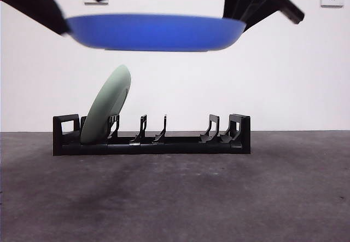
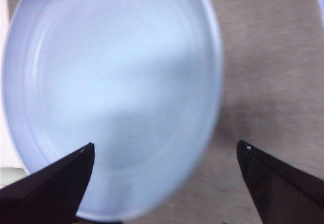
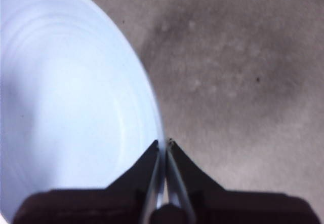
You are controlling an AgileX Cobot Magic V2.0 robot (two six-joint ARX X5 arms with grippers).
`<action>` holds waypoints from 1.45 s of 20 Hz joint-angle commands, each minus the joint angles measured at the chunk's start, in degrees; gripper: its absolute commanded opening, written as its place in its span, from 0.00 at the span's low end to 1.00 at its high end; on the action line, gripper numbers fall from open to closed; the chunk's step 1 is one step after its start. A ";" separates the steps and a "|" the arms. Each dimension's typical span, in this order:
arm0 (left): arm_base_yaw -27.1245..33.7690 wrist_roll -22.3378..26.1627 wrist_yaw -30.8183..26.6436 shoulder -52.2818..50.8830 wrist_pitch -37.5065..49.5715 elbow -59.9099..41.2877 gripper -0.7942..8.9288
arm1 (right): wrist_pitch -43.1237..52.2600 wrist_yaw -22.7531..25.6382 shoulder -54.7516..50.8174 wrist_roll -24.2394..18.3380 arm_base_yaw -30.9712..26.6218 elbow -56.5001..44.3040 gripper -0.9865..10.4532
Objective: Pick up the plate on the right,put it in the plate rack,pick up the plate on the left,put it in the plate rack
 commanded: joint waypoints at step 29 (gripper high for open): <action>-0.92 -8.79 13.51 3.58 4.13 0.02 0.07 | -0.28 8.07 -10.05 -2.16 -3.96 6.27 0.43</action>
